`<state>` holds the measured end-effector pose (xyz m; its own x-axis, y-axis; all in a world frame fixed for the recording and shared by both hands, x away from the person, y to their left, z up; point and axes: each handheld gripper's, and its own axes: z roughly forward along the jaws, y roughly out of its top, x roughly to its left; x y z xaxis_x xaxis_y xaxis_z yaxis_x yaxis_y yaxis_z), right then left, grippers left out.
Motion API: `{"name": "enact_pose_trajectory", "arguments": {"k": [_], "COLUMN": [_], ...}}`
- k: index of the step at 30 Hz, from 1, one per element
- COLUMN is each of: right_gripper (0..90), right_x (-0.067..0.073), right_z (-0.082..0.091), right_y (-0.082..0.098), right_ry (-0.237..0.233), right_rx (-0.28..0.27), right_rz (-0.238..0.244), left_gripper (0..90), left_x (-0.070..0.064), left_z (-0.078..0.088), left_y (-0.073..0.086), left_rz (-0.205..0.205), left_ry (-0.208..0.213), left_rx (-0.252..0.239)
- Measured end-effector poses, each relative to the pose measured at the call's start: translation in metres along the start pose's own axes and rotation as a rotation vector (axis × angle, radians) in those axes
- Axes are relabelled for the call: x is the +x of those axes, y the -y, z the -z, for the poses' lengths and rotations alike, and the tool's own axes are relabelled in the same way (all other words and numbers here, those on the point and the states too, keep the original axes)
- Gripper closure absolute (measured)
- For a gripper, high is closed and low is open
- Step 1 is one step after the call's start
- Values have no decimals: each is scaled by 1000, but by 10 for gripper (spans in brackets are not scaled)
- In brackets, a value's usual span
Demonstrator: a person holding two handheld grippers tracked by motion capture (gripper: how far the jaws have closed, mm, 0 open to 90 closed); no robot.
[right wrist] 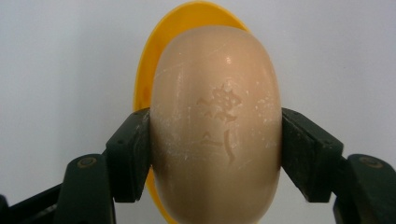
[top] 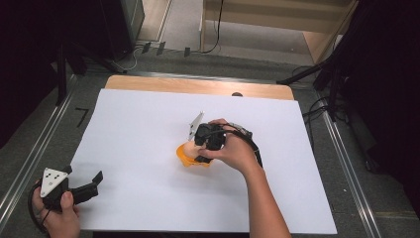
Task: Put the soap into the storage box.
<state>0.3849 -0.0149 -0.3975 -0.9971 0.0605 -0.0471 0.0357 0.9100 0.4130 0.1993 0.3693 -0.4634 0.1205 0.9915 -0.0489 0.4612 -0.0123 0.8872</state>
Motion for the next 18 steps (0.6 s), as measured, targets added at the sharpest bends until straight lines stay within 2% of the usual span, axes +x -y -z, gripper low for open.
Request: {"name": "enact_pose_trajectory", "arguments": {"k": [8, 9, 12, 18], "right_gripper": [314, 288, 285, 291], "right_x": [-1, -1, -2, -2], "right_z": [0, 1, 5, 8], "right_y": [1, 1, 1, 6], "right_ry": [-5, -6, 5, 12], "right_rx": [-8, -14, -44, -43], "right_rz": [-7, -10, -30, -31], "left_gripper": [0, 0, 0, 0], "left_x": [0, 0, 0, 0], "left_z": [0, 0, 0, 0], "left_y": [0, 0, 0, 0], "left_rz": [1, 1, 2, 2], "left_ry": [1, 1, 0, 3], "left_rx": [1, 0, 1, 2]}}
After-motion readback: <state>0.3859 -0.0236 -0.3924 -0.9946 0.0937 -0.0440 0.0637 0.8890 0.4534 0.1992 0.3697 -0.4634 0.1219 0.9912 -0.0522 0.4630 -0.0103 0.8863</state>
